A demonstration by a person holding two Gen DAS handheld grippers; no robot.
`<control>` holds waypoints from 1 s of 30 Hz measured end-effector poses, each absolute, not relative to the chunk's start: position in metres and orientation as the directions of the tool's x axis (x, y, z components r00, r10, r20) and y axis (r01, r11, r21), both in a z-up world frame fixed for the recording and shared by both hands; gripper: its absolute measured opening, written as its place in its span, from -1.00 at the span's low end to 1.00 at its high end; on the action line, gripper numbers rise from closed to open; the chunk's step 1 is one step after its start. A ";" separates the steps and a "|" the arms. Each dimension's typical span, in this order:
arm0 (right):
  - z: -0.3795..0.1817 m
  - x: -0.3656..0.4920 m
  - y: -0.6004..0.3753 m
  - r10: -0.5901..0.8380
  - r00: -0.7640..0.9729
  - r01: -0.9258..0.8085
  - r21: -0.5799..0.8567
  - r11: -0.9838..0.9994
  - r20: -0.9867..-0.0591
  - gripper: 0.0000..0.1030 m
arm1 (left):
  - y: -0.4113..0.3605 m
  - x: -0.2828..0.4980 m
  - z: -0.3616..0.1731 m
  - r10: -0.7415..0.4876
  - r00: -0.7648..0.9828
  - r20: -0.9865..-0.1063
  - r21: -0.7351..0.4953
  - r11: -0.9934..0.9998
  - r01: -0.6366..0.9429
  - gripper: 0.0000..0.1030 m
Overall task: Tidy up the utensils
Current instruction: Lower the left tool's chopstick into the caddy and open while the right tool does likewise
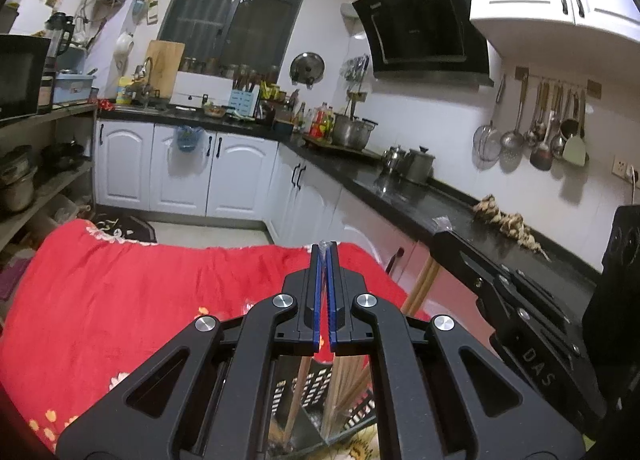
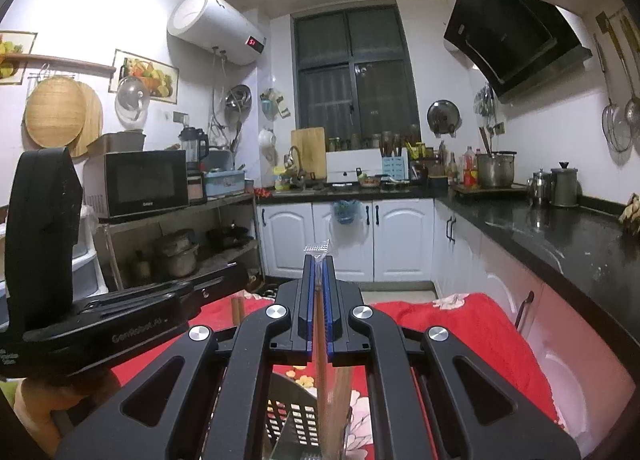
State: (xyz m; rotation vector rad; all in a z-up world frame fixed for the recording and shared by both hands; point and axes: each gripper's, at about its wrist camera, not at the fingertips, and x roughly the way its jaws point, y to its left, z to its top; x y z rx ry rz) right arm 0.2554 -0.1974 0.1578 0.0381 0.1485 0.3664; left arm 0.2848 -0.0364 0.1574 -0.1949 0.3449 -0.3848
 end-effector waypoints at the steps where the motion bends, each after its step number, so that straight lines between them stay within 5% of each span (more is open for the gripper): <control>1: 0.155 0.256 -0.197 0.358 0.922 -0.352 0.066 0.934 -0.145 -0.92 | -0.037 0.285 0.155 -0.399 0.867 -0.298 -0.250 0.910 0.332 -0.99; 16: 0.138 0.259 -0.201 0.328 0.919 -0.319 0.076 0.945 -0.219 -0.90 | -0.038 0.279 0.137 -0.391 0.848 -0.358 -0.240 0.916 0.321 -0.98; 19: 0.136 0.256 -0.205 0.328 0.917 -0.316 0.088 0.945 -0.226 -0.70 | -0.036 0.277 0.134 -0.389 0.847 -0.363 -0.247 0.916 0.316 -0.96; 27: 0.137 0.247 -0.211 0.329 0.914 -0.318 0.084 0.945 -0.239 -0.39 | -0.029 0.269 0.136 -0.380 0.852 -0.361 -0.260 0.918 0.299 -0.57; 30: 0.138 0.242 -0.212 0.328 0.912 -0.318 0.080 0.945 -0.246 -0.25 | -0.026 0.265 0.138 -0.379 0.855 -0.355 -0.265 0.917 0.297 -0.29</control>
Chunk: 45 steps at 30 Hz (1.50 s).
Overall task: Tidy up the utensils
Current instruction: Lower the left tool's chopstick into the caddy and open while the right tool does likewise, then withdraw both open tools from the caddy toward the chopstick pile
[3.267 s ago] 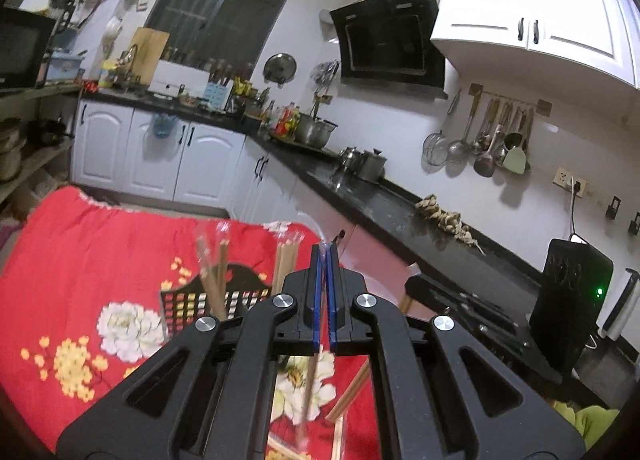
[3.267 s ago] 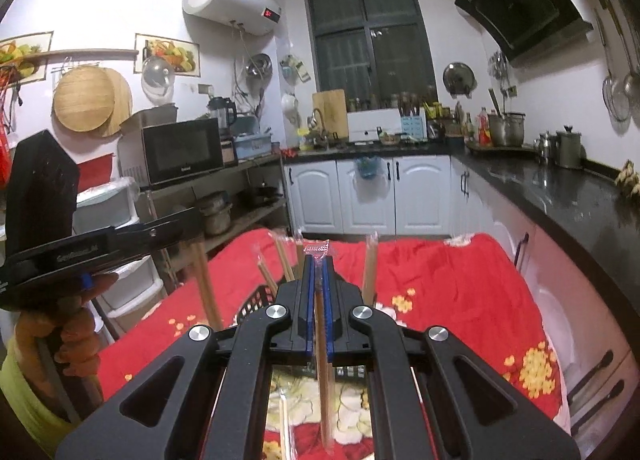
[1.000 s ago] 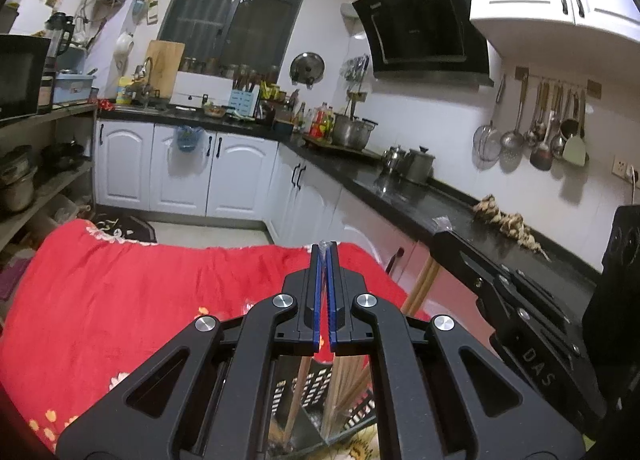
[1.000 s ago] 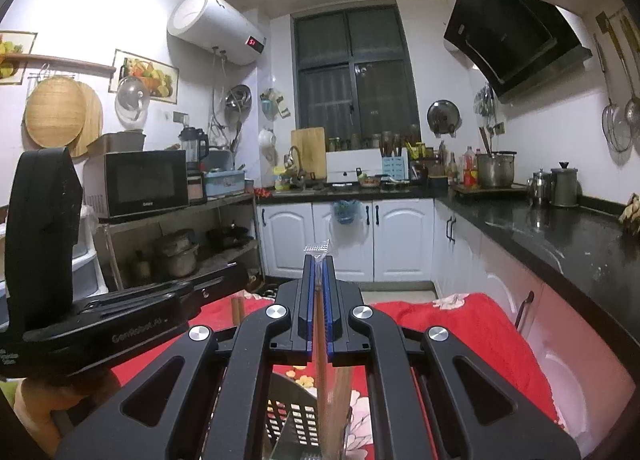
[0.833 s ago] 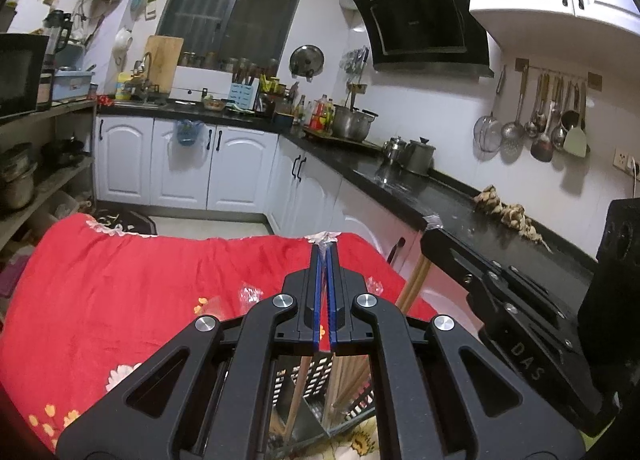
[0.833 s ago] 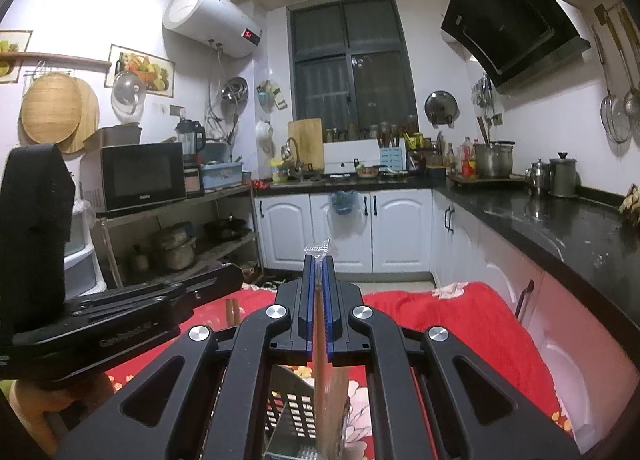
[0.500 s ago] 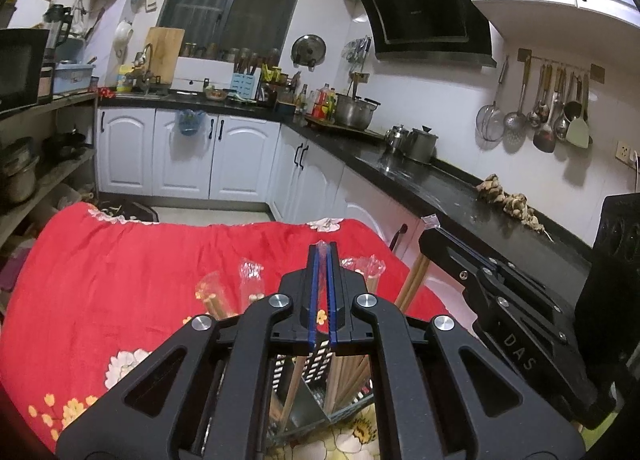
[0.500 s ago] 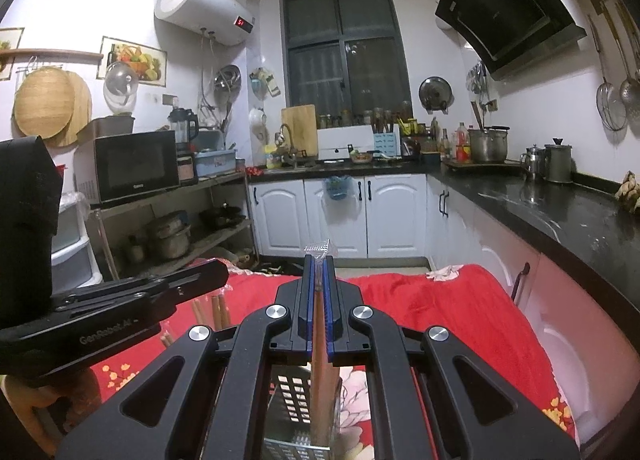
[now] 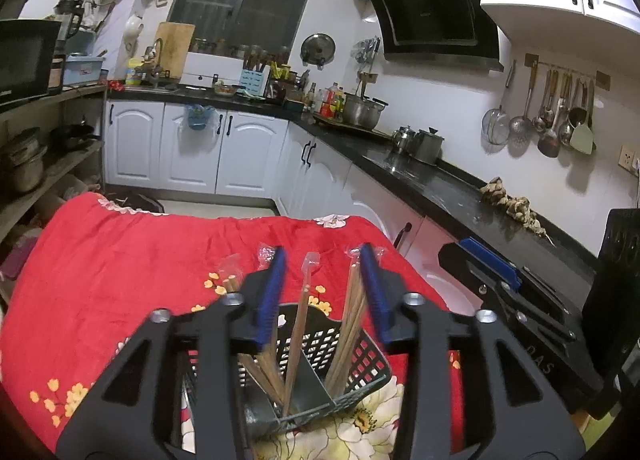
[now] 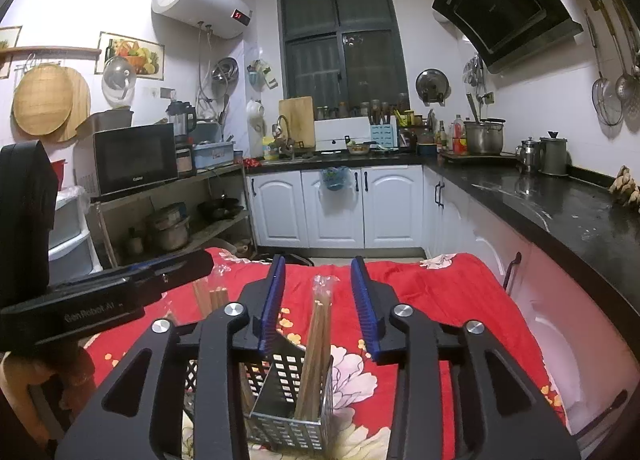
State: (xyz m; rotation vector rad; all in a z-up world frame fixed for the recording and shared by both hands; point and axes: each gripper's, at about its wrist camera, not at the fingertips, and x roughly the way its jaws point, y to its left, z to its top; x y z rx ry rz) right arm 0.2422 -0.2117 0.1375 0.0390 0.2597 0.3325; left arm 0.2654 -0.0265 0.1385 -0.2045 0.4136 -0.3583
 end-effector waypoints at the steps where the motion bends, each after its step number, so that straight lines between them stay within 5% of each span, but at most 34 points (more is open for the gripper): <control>1: 0.138 0.241 -0.212 0.329 0.911 -0.319 0.082 0.944 -0.248 -0.19 | -0.025 0.264 0.139 -0.380 0.856 -0.352 -0.268 0.917 0.297 -0.21; 13: 0.141 0.225 -0.220 0.325 0.905 -0.310 0.096 0.946 -0.273 0.26 | -0.014 0.243 0.153 -0.380 0.868 -0.319 -0.298 0.910 0.289 0.79; 45: 0.125 0.174 -0.233 0.340 0.882 -0.323 0.107 0.940 -0.327 0.49 | -0.005 0.183 0.135 -0.438 0.840 -0.321 -0.340 0.881 0.329 0.79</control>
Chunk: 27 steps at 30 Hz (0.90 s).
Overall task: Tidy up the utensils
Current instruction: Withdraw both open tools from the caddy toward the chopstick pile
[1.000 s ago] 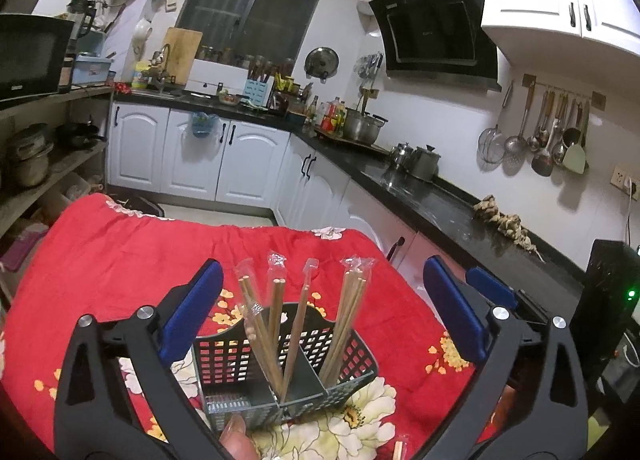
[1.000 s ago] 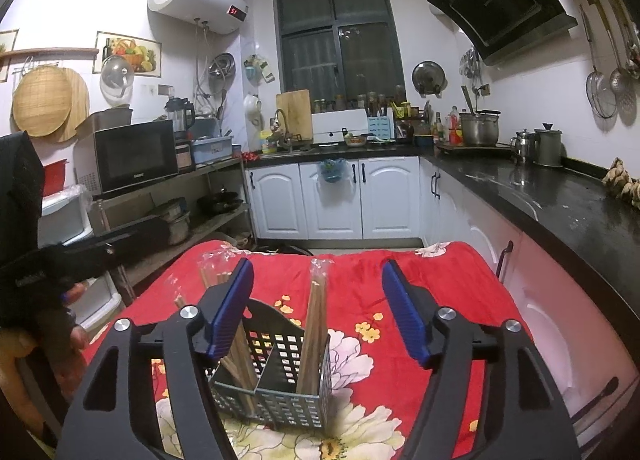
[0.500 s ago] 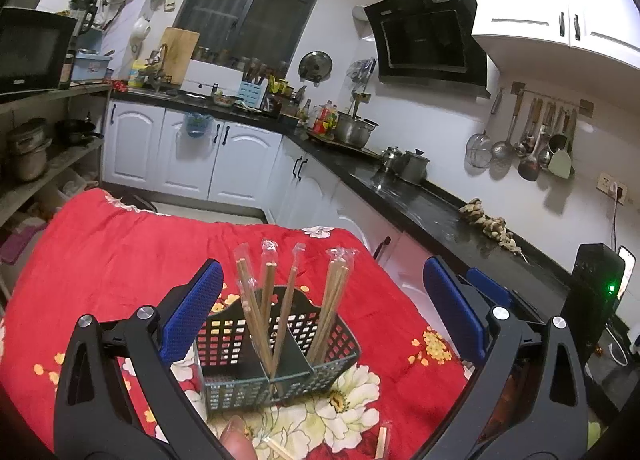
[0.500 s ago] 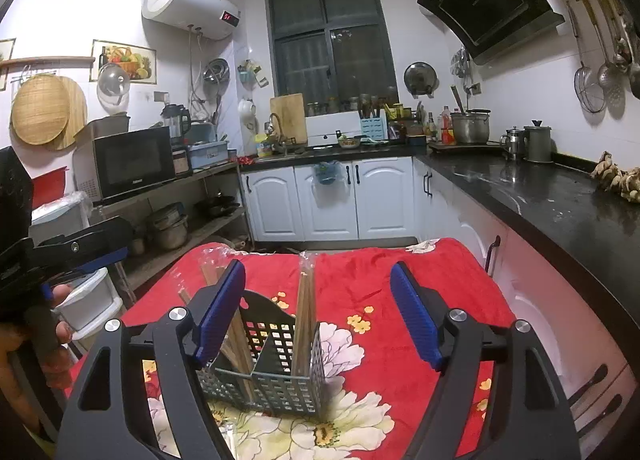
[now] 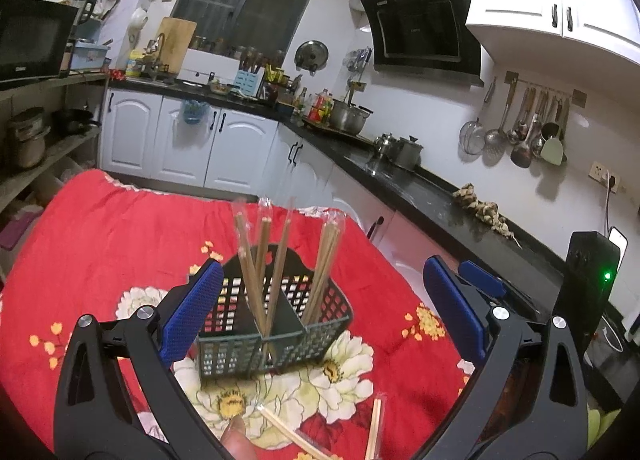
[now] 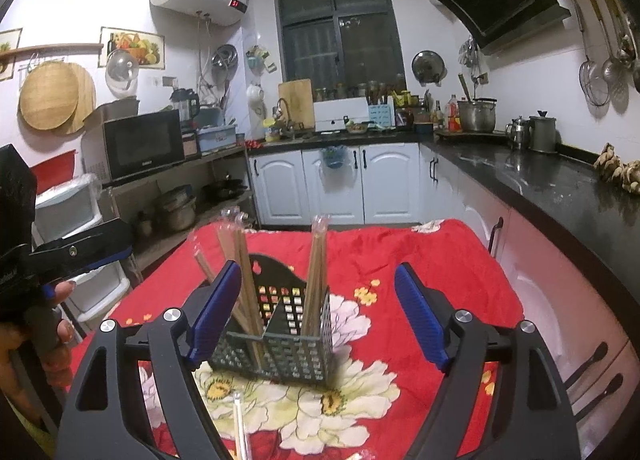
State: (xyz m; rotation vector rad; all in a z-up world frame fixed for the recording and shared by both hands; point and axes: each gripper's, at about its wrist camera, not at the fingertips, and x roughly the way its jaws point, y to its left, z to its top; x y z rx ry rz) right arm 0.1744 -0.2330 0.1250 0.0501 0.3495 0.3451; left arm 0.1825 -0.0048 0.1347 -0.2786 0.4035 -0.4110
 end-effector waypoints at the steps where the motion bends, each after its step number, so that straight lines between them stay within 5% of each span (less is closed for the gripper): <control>1: 0.122 0.173 -0.232 0.344 0.878 -0.327 0.107 0.939 -0.334 0.49 | -0.005 0.181 0.132 -0.441 0.836 -0.326 -0.341 0.880 0.331 0.79; 27: 0.064 0.154 -0.227 0.361 0.797 -0.362 0.095 0.927 -0.484 0.51 | 0.004 0.164 0.059 -0.413 0.769 -0.488 -0.346 0.900 0.264 0.79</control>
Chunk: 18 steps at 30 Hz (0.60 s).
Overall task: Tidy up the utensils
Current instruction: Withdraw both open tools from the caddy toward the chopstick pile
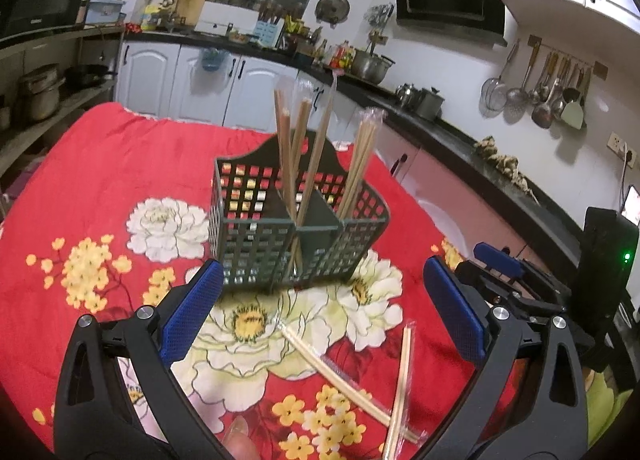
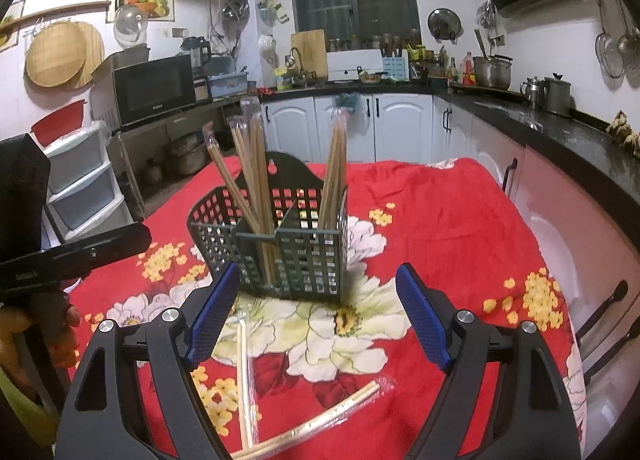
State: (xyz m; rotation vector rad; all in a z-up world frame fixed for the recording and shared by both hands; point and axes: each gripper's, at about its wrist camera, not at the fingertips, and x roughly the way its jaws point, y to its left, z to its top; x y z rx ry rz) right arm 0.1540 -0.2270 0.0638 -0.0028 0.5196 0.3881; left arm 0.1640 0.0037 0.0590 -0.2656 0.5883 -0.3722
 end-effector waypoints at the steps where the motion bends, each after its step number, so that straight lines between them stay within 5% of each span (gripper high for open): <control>1: 0.062 0.154 -0.228 0.360 0.794 -0.361 0.096 0.928 -0.490 0.51 | 0.002 0.164 0.056 -0.410 0.765 -0.497 -0.343 0.902 0.261 0.79; 18: 0.021 0.149 -0.244 0.338 0.729 -0.325 0.133 0.936 -0.595 0.51 | -0.024 0.172 0.011 -0.407 0.682 -0.608 -0.311 0.912 0.268 0.79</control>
